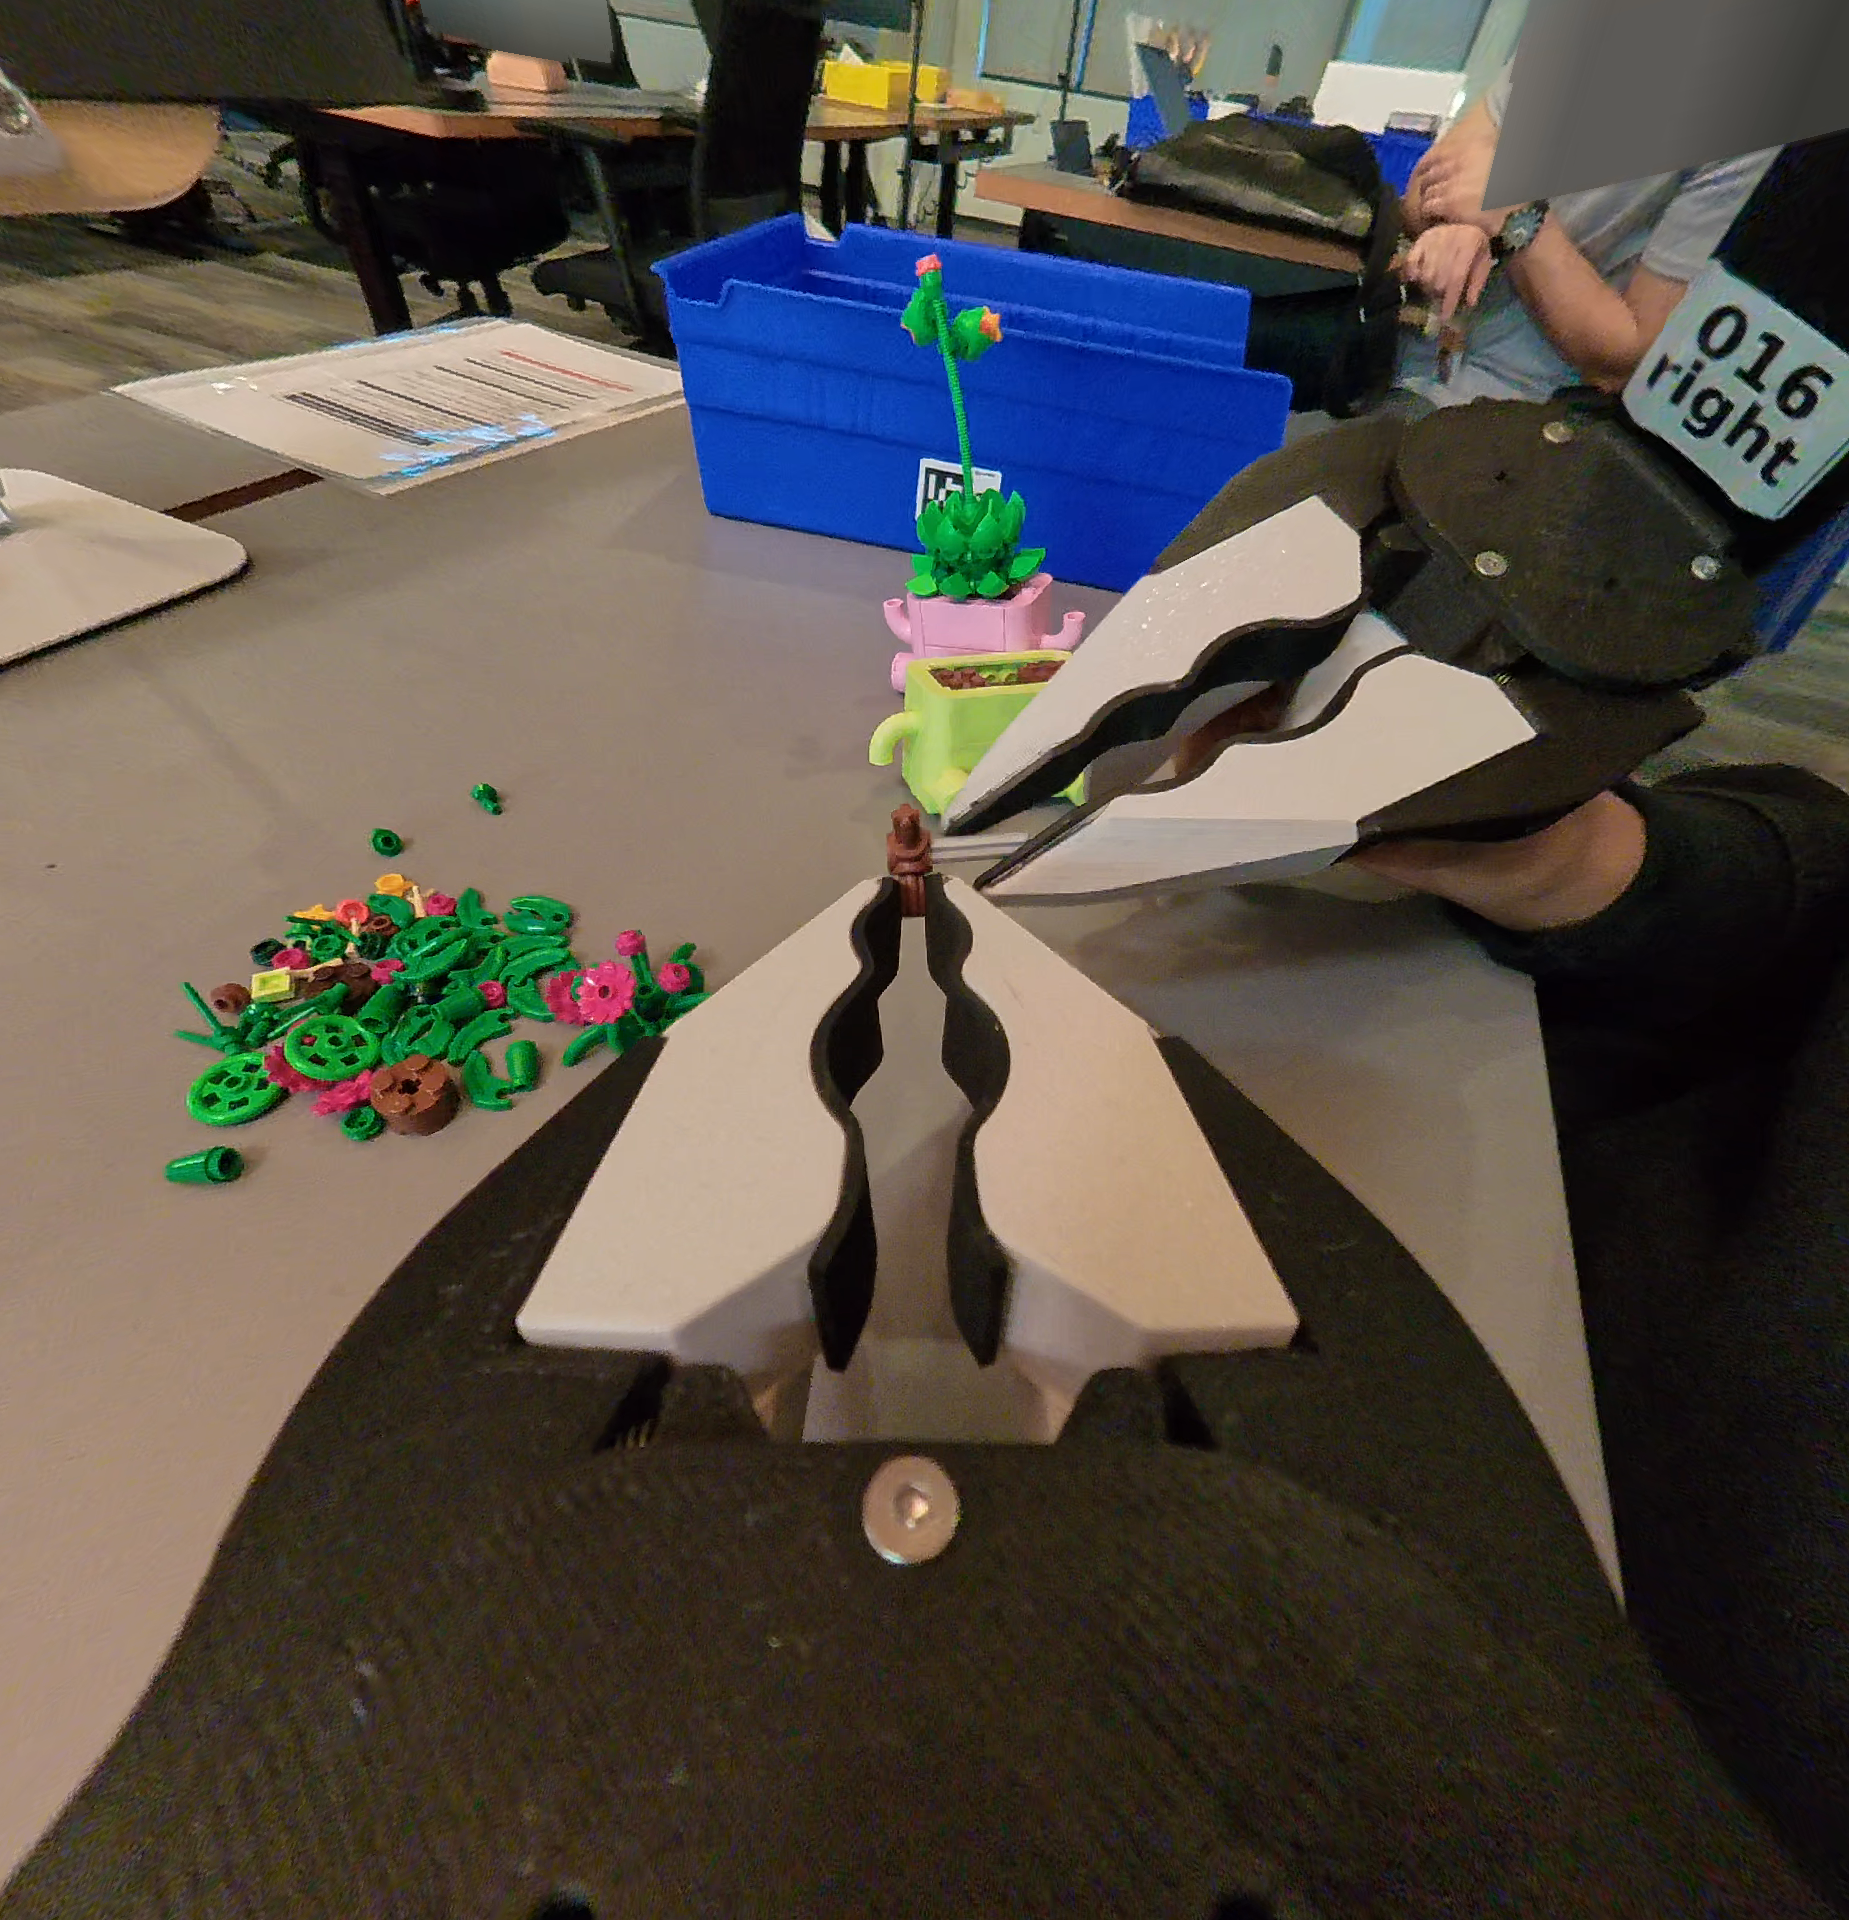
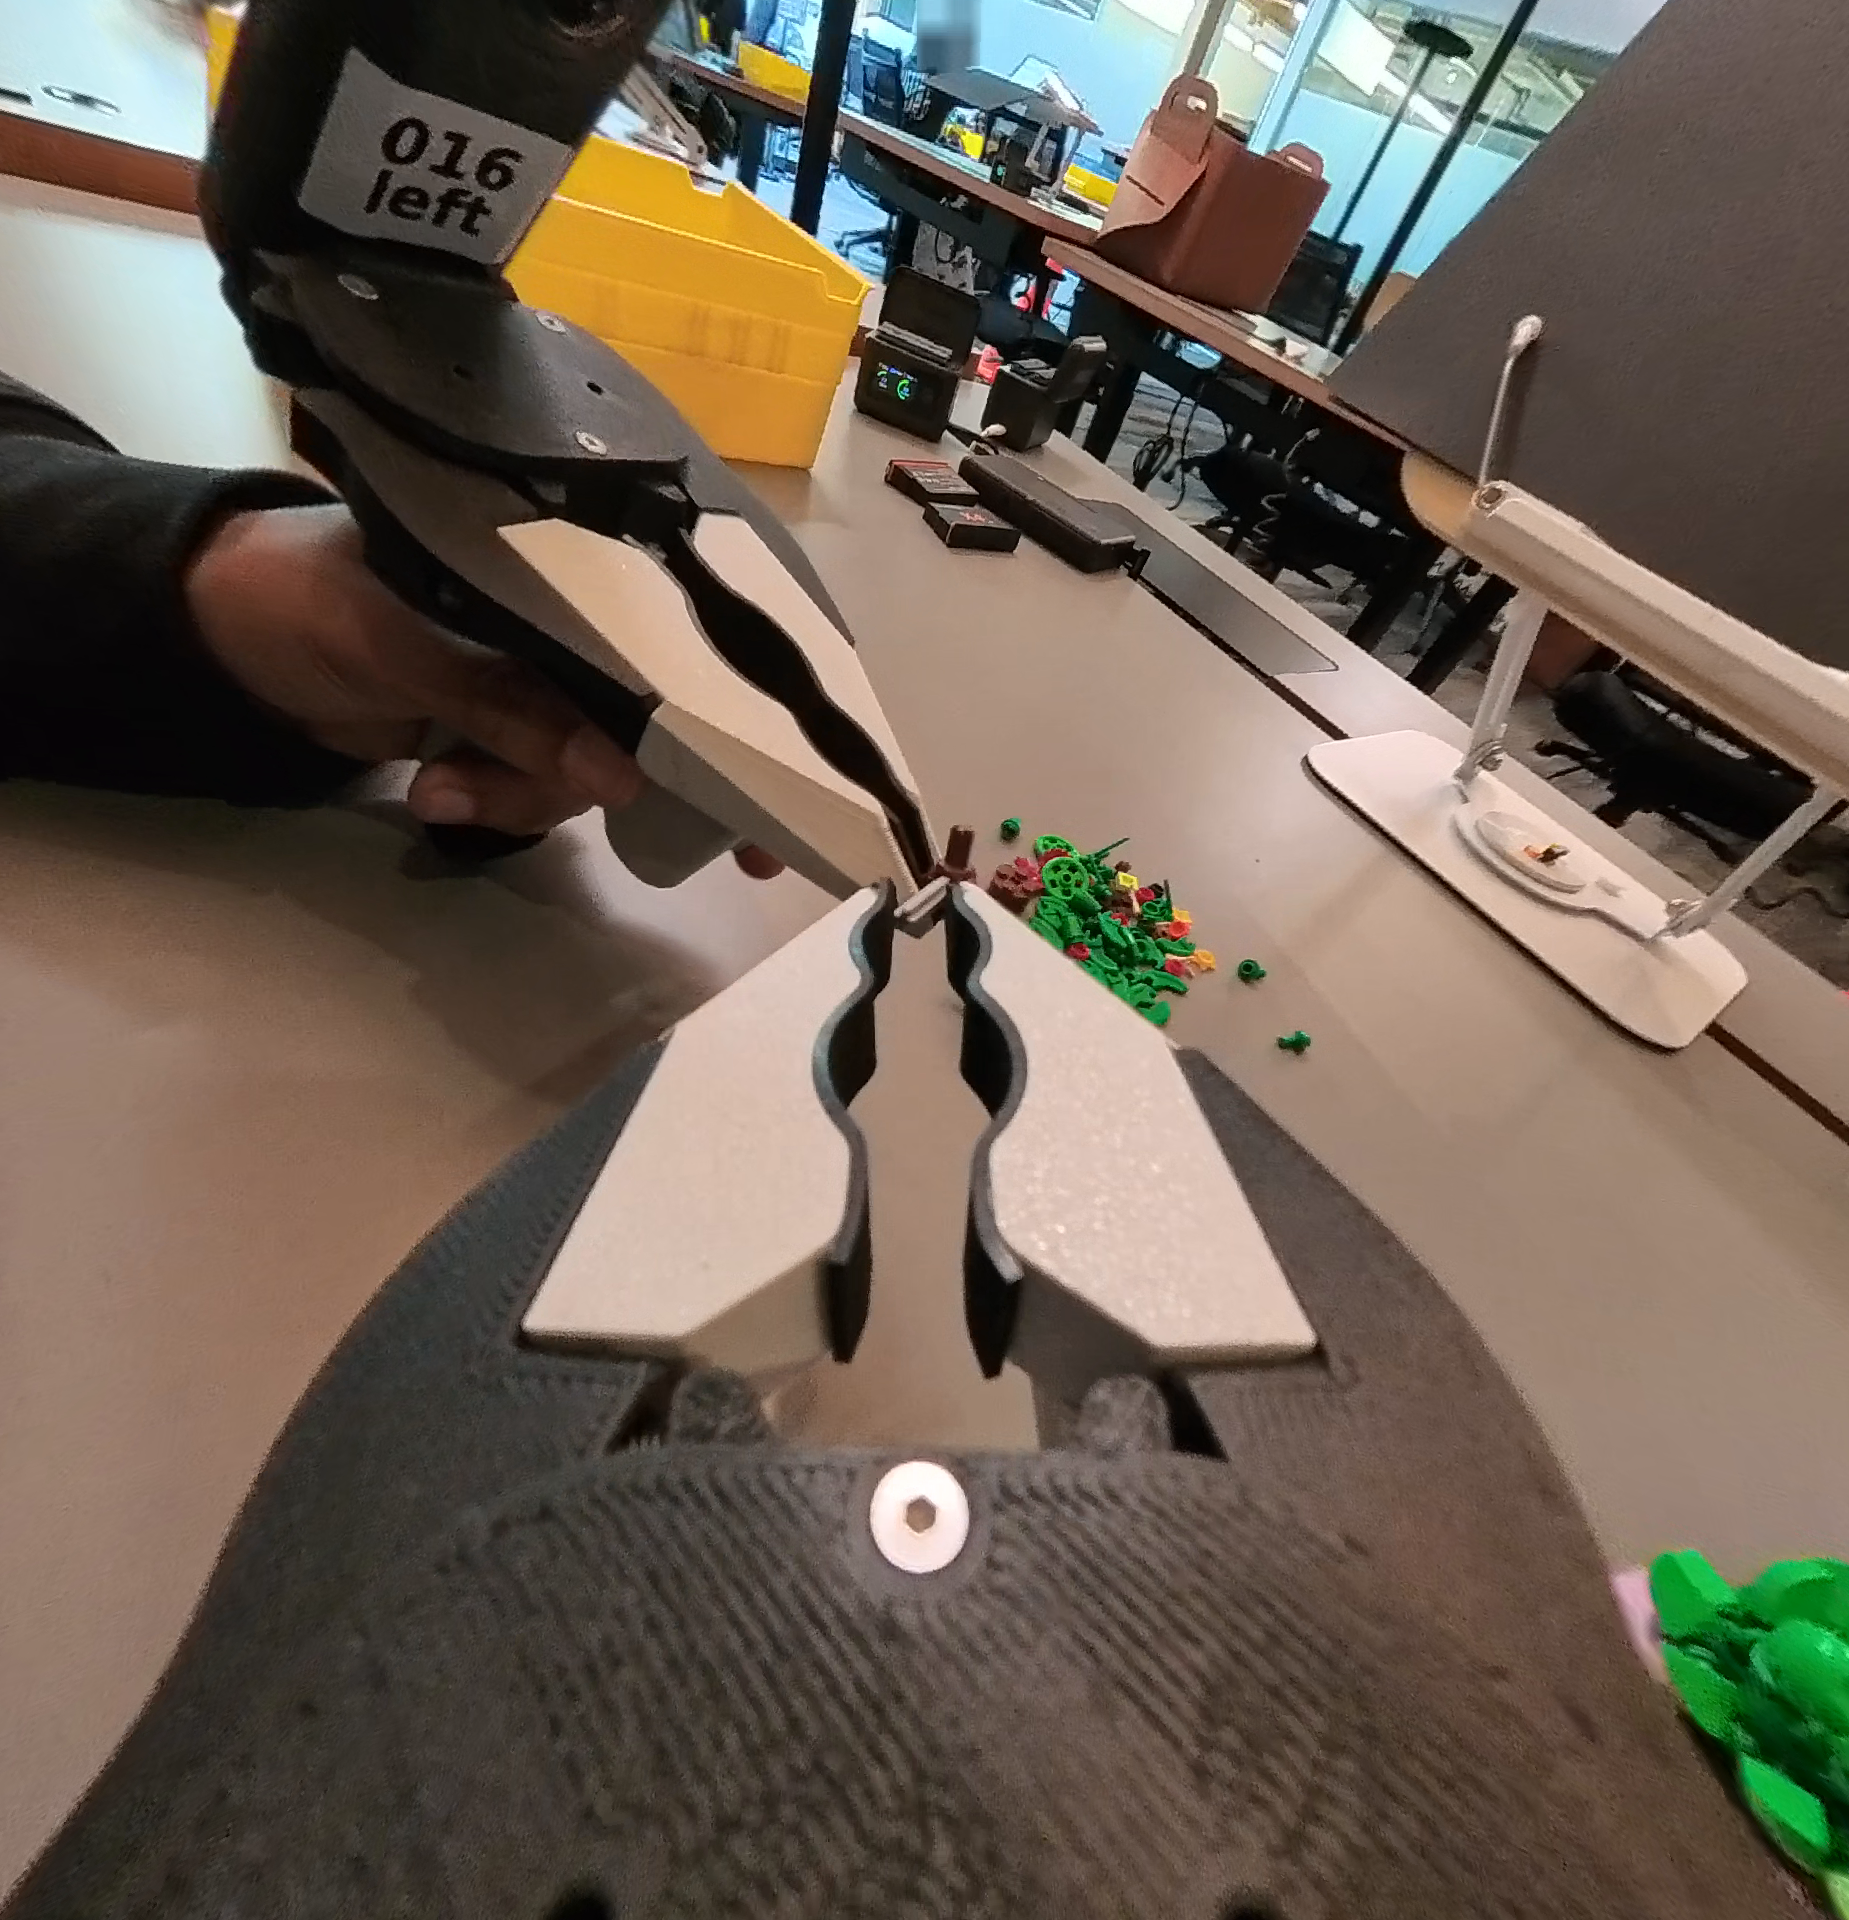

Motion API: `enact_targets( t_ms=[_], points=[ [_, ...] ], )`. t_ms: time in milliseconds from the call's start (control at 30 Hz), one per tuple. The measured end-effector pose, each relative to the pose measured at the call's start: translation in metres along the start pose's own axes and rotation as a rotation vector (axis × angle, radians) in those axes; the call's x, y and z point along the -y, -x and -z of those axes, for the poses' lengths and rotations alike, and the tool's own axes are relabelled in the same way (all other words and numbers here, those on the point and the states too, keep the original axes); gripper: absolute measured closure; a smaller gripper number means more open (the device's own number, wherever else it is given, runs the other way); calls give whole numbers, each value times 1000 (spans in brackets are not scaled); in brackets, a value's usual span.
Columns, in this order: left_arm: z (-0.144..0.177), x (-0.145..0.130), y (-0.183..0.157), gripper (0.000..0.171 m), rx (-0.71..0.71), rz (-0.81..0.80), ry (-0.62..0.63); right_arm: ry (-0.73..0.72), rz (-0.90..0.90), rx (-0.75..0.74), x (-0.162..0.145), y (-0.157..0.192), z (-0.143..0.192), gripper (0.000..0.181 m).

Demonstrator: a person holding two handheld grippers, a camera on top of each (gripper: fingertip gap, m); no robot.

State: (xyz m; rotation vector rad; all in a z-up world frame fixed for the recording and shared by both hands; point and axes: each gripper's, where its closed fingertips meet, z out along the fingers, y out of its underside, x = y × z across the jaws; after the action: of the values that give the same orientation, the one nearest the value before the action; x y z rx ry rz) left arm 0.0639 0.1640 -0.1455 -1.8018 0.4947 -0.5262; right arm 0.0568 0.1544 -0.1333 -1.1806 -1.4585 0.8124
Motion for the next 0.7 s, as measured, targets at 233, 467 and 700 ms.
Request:
enact_targets(
  t_ms=[233, 467, 700],
  points=[
    [0, -2, 2, 171, 52, -87, 22, -7, -117, 59, -3, 0, -2, 173],
    [-1, -4, 2, 171, 76, -134, 32, -6, -148, 79, -3, 1, -2, 173],
    [-1, -3, 2, 171, 77, -141, 31, -5, -137, 81, -3, 2, -1, 173]
  ],
)
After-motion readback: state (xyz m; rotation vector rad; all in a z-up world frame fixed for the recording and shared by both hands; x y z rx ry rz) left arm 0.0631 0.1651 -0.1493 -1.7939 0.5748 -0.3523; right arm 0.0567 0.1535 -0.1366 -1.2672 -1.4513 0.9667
